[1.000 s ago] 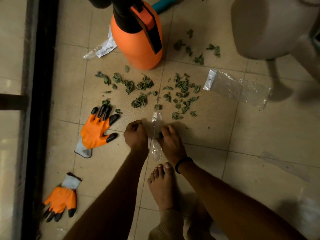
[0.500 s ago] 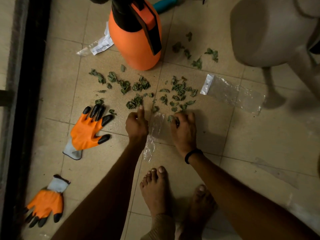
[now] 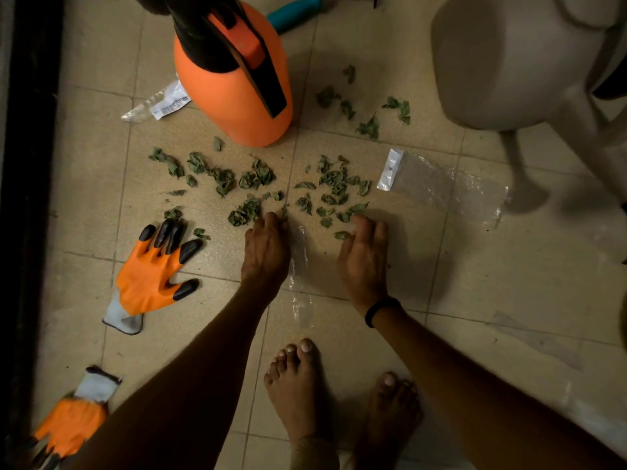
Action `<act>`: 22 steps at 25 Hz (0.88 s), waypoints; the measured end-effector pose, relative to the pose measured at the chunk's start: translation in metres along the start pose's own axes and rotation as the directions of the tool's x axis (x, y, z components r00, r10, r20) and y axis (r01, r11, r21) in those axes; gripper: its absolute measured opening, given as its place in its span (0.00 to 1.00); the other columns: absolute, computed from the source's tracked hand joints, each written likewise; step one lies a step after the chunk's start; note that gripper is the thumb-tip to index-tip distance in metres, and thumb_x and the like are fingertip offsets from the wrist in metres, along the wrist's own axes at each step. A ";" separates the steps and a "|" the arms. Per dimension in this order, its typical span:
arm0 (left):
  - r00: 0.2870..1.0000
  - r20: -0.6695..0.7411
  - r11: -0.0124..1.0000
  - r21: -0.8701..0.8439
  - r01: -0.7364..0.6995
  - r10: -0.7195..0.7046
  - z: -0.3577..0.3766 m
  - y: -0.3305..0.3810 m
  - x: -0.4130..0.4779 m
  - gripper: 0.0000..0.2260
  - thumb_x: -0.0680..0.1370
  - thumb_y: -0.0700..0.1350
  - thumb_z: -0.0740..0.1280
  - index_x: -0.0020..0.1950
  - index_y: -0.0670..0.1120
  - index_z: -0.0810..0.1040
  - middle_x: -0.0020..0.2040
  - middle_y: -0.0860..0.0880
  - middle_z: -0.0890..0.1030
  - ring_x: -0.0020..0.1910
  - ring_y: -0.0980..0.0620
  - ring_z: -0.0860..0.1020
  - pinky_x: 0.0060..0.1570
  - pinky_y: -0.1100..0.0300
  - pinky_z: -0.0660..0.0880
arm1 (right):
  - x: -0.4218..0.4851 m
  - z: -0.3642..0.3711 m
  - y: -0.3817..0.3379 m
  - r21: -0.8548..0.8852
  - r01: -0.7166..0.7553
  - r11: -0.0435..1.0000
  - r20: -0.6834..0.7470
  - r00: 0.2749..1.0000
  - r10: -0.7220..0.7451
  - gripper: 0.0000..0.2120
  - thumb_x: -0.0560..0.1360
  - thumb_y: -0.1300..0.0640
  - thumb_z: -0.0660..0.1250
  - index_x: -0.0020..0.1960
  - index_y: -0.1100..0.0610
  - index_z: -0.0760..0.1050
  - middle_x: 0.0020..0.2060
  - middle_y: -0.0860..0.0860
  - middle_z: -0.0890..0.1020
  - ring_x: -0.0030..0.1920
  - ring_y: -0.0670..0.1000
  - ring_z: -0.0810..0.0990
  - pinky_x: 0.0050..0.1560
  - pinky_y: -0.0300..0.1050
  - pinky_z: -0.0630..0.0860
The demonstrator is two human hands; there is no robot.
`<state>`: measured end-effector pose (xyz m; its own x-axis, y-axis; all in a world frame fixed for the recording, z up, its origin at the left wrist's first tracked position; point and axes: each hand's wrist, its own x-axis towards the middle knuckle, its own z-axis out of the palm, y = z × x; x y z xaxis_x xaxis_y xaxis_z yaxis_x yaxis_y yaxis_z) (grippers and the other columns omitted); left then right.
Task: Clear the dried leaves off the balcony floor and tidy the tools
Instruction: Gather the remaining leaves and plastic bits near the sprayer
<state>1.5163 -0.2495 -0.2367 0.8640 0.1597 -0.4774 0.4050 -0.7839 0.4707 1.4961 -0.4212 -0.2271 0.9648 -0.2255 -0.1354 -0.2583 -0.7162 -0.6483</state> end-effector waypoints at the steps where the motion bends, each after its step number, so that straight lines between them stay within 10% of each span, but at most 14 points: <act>1: 0.999 -0.026 0.999 0.012 -0.039 0.040 0.004 0.005 -0.003 0.07 0.85 0.51 0.52 0.54 0.51 0.67 0.51 0.46 0.73 0.47 0.47 0.72 0.42 0.54 0.68 | 0.010 0.000 0.003 -0.059 0.003 0.998 0.020 1.000 -0.002 0.20 0.79 0.51 0.56 0.66 0.60 0.71 0.58 0.59 0.71 0.53 0.55 0.74 0.51 0.47 0.78; 4: 0.987 -0.161 0.995 -0.095 -0.040 0.024 -0.001 0.016 -0.010 0.08 0.83 0.47 0.58 0.46 0.46 0.69 0.44 0.46 0.72 0.42 0.49 0.70 0.36 0.61 0.61 | 0.032 0.008 0.018 -0.355 0.170 0.919 0.187 0.976 -0.109 0.24 0.81 0.41 0.53 0.66 0.57 0.70 0.58 0.59 0.71 0.54 0.56 0.70 0.52 0.47 0.70; 8: 0.938 -0.334 0.959 -0.284 -0.006 -0.093 -0.008 0.032 -0.011 0.14 0.79 0.45 0.63 0.34 0.45 0.66 0.32 0.44 0.70 0.32 0.46 0.68 0.32 0.54 0.65 | 0.038 0.008 0.039 -0.590 0.446 0.674 0.341 0.893 -0.293 0.16 0.83 0.55 0.49 0.55 0.57 0.75 0.50 0.54 0.74 0.50 0.54 0.72 0.51 0.50 0.71; 14: 0.941 -0.332 0.948 -0.274 -0.165 0.068 0.004 0.072 0.005 0.08 0.78 0.36 0.60 0.41 0.45 0.65 0.33 0.54 0.65 0.30 0.57 0.64 0.29 0.68 0.59 | 0.050 -0.016 0.024 -0.160 -0.025 0.987 0.070 0.997 0.036 0.19 0.77 0.70 0.60 0.66 0.59 0.70 0.58 0.57 0.72 0.46 0.48 0.72 0.48 0.37 0.71; 22: 0.963 -0.267 0.992 -0.102 -0.072 0.043 0.017 0.073 0.016 0.08 0.81 0.41 0.55 0.58 0.45 0.69 0.48 0.46 0.77 0.46 0.47 0.74 0.43 0.52 0.72 | 0.081 0.009 0.027 -0.437 0.316 0.842 0.120 0.948 -0.294 0.20 0.80 0.43 0.59 0.58 0.59 0.72 0.52 0.59 0.74 0.48 0.55 0.74 0.49 0.49 0.75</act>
<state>1.5547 -0.3145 -0.2220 0.9289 0.2806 -0.2415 0.3700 -0.7279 0.5773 1.5677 -0.4526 -0.2621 0.9967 0.0760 -0.0274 0.0662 -0.9630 -0.2611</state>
